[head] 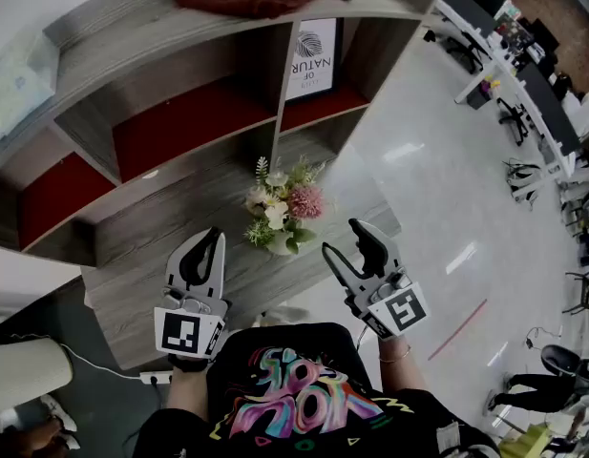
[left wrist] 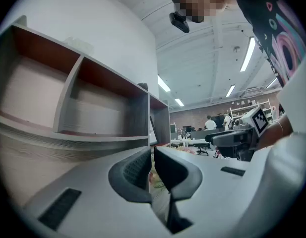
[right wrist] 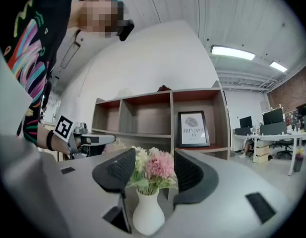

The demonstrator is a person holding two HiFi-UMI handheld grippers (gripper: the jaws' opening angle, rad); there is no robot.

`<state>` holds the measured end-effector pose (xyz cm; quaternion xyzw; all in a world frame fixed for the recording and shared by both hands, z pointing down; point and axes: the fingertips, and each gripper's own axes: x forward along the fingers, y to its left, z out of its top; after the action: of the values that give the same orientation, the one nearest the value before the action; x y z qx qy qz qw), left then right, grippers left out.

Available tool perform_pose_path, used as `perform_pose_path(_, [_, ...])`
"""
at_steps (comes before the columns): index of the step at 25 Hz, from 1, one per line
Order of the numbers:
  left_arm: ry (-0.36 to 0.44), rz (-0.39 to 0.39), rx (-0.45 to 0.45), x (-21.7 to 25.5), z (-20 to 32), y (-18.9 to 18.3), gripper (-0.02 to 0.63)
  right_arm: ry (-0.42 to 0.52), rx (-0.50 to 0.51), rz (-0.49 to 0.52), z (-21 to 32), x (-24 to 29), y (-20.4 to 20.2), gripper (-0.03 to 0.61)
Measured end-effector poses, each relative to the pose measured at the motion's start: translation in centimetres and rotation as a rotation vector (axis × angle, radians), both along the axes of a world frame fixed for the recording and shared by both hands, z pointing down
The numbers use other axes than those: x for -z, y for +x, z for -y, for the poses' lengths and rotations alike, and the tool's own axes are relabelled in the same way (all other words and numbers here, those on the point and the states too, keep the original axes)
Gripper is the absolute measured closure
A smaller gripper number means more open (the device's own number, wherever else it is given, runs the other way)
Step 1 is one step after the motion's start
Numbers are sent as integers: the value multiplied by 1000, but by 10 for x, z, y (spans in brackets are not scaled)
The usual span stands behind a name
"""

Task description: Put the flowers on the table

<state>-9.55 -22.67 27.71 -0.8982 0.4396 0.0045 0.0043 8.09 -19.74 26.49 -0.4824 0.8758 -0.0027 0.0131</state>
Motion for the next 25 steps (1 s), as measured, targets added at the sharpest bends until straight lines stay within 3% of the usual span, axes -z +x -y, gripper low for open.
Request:
perform_pose_path(11, [21,8,36,17,-10,-19,578,42,27,70,12,38,-17,444])
perform_pose_path(20, [-7,1,51,7,-6,-25,578,-15,6,44,17,12,-13,557])
perform_pose_path(25, [-18,-3,57,2,-2,-27,578,-27,0,20,20,4,-9,563])
